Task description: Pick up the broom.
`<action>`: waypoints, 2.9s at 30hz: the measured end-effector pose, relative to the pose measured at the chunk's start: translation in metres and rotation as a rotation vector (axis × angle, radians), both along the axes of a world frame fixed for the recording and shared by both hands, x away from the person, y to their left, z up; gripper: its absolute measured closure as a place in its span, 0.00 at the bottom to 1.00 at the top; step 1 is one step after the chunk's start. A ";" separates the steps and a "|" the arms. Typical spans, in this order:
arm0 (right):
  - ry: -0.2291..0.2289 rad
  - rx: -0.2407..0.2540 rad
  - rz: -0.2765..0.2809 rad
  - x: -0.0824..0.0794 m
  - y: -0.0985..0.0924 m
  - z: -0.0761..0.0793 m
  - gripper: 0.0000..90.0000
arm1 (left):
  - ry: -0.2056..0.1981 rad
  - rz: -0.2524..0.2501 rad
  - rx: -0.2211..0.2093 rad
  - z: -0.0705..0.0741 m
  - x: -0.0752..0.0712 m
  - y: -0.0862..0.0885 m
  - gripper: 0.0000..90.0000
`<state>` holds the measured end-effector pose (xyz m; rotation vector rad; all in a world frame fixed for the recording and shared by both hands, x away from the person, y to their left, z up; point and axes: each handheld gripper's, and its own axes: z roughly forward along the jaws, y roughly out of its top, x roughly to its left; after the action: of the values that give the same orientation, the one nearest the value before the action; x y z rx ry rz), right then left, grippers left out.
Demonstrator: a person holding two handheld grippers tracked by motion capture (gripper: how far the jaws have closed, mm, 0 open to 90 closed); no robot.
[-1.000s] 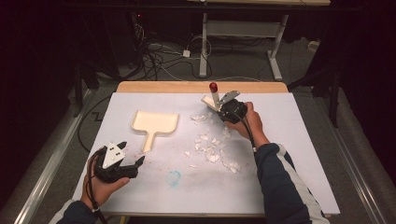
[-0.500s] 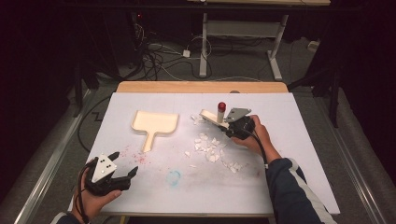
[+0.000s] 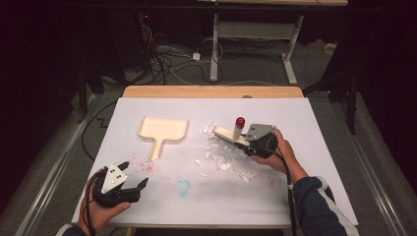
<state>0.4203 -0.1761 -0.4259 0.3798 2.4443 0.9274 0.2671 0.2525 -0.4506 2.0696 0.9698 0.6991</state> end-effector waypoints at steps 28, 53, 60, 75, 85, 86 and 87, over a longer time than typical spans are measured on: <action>-0.047 -0.052 -0.162 0.081 0.060 -0.009 0.75 | 0.027 -0.027 -0.004 -0.005 0.006 0.000 0.22; 0.060 -0.046 0.199 0.005 0.022 0.000 0.75 | 0.028 -0.067 0.033 -0.005 0.002 -0.011 0.22; 0.032 -0.017 0.184 0.000 0.014 0.005 0.75 | 0.030 -0.076 0.038 -0.005 0.002 -0.013 0.22; 0.029 0.140 -0.002 -0.023 0.008 0.039 0.75 | 0.025 -0.070 0.044 -0.004 0.001 -0.012 0.22; 0.233 0.336 -0.073 -0.062 0.034 0.038 0.75 | 0.007 -0.056 0.033 -0.001 0.001 -0.008 0.22; 0.263 0.343 -0.072 -0.065 0.039 0.035 0.75 | 0.007 -0.057 0.037 -0.001 0.001 -0.008 0.22; 0.280 0.342 -0.069 -0.069 0.044 0.031 0.75 | 0.005 -0.058 0.039 -0.001 0.001 -0.007 0.22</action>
<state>0.3518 -0.1322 -0.3945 0.7539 2.4943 1.3443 0.2682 0.2452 -0.4516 2.1258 0.9011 0.6880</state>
